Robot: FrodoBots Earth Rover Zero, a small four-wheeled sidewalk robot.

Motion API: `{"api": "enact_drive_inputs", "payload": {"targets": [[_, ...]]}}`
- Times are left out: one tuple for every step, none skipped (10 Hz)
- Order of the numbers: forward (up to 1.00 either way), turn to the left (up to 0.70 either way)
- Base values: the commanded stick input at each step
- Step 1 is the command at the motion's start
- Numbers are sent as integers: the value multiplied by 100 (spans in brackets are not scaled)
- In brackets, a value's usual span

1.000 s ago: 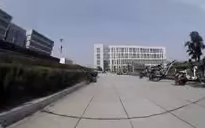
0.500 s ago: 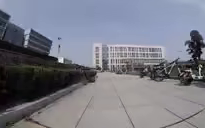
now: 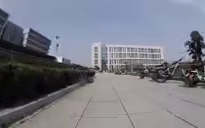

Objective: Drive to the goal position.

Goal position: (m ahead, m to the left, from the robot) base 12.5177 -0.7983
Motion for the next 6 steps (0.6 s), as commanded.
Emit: {"api": "enact_drive_inputs", "payload": {"targets": [[70, 0], [70, 0], [70, 0], [70, 0], [70, 0], [70, 0]]}}
